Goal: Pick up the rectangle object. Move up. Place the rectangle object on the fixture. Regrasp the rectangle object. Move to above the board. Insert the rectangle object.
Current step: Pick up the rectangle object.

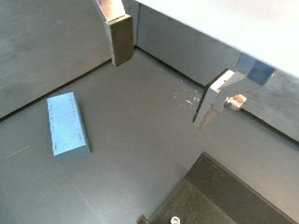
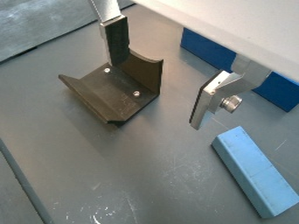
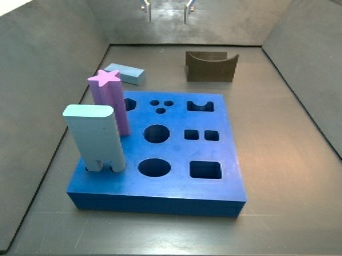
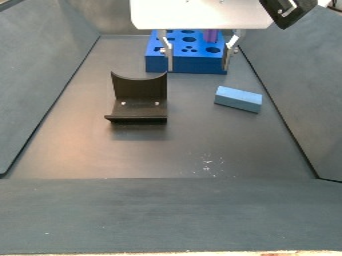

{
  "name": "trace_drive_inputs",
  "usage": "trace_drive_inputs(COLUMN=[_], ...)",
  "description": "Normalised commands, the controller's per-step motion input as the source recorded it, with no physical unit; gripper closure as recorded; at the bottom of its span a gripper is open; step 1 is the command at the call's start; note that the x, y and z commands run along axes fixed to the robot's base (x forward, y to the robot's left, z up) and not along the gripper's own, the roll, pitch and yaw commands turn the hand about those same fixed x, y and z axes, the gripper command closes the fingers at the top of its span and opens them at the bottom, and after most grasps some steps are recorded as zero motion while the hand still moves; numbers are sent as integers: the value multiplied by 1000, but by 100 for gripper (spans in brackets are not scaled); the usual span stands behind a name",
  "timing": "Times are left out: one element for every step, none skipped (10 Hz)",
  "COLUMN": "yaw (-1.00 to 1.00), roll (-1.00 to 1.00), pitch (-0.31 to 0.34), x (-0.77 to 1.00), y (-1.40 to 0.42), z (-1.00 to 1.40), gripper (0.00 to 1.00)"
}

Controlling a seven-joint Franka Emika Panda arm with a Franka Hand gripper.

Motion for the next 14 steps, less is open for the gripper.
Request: trace_drive_inputs(yaw=[26,37,171,351,511,600,351,74,83,391,786,1000,1000,1000], roll=[-3,0,-129,-200,-126,-40,-160,0,-9,0,0,-3,-74,-77], pitch=[0,0,0,0,100,131,0,0,0,-103,-11,0,23,34], x=[-20,-20,-143,-314,-263,-263,-249,-49,-274,-817,-317,-31,0,0], y=[-23,-117,-263,-391,-451,-426,-209,-77,-83,-194,-209,-103,-6,-3], z=[0,0,-63,-194,-163,-163,-66,0,0,-60,-203,-246,-289,-297], gripper=[0,0,0,0,0,0,0,0,0,0,0,0,0,0])
